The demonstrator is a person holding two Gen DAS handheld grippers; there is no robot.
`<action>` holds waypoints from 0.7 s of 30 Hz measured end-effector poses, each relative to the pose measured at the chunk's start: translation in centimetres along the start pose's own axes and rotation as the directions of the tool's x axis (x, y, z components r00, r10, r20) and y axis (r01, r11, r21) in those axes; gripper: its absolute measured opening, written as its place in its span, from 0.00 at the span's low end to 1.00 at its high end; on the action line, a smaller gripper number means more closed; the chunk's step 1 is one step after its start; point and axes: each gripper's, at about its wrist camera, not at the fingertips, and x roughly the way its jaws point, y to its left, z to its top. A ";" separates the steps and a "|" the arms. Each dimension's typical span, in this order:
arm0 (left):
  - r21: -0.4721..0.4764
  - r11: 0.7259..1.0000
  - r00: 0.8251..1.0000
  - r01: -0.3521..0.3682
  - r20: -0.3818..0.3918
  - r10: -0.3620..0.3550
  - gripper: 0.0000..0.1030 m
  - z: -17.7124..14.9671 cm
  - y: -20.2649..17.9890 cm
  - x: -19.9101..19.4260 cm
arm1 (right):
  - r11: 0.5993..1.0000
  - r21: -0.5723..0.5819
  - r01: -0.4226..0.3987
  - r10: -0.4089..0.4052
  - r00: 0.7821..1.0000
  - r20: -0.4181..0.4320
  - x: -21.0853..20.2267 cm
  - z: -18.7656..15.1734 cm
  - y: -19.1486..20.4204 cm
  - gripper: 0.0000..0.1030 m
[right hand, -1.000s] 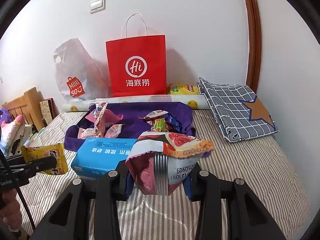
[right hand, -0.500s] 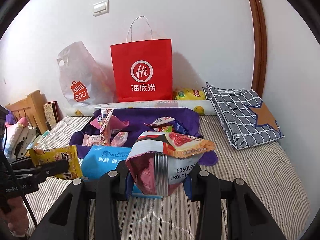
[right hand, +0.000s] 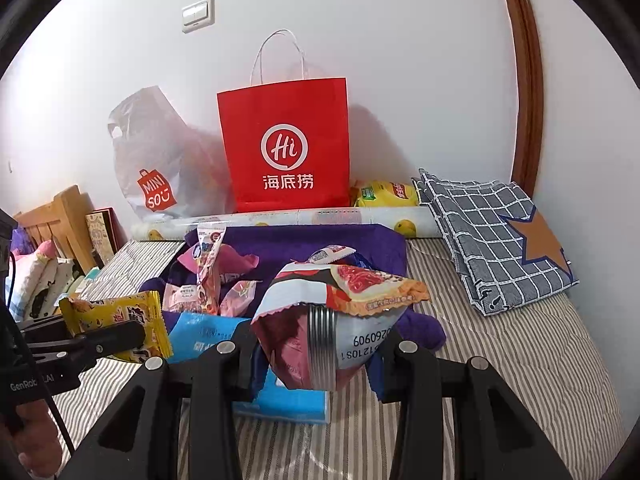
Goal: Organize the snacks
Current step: 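Lower both packets onto the towel and open both grippers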
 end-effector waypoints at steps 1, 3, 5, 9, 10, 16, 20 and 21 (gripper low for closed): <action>0.000 1.000 1.000 0.000 -0.001 0.000 0.39 0.3 0.0 0.1 | 1.000 0.001 -0.001 0.001 1.000 0.000 0.2 0.2 0.0 0.36; 0.000 1.000 1.000 -0.001 -0.001 0.001 0.39 0.7 0.0 0.3 | 1.000 0.002 -0.002 0.002 1.000 0.000 0.5 0.6 -0.1 0.36; -0.001 1.000 1.000 -0.002 -0.001 0.002 0.39 1.1 0.0 0.4 | 1.000 0.003 -0.005 0.005 1.000 -0.002 0.7 0.8 -0.1 0.36; -0.004 1.000 1.000 -0.007 -0.002 0.007 0.39 2.1 0.1 1.0 | 1.000 0.003 -0.005 0.005 1.000 -0.009 1.7 1.7 -0.3 0.36; -0.005 1.000 1.000 -0.009 -0.003 0.009 0.39 2.4 0.2 1.1 | 1.000 0.004 -0.005 0.005 1.000 -0.012 2.0 1.9 -0.3 0.36; -0.015 1.000 1.000 -0.019 -0.008 0.019 0.39 3.4 0.9 1.9 | 1.000 0.013 -0.001 0.001 1.000 -0.027 3.5 2.9 -1.0 0.36; -0.036 0.999 1.000 -0.012 -0.019 0.012 0.39 4.3 1.4 2.6 | 1.000 0.018 0.005 -0.004 0.999 -0.038 4.8 3.5 -1.5 0.36; -0.039 0.999 1.000 -0.012 -0.021 0.011 0.39 4.6 1.5 2.9 | 1.000 0.019 0.008 -0.007 0.999 -0.041 5.2 3.7 -1.6 0.36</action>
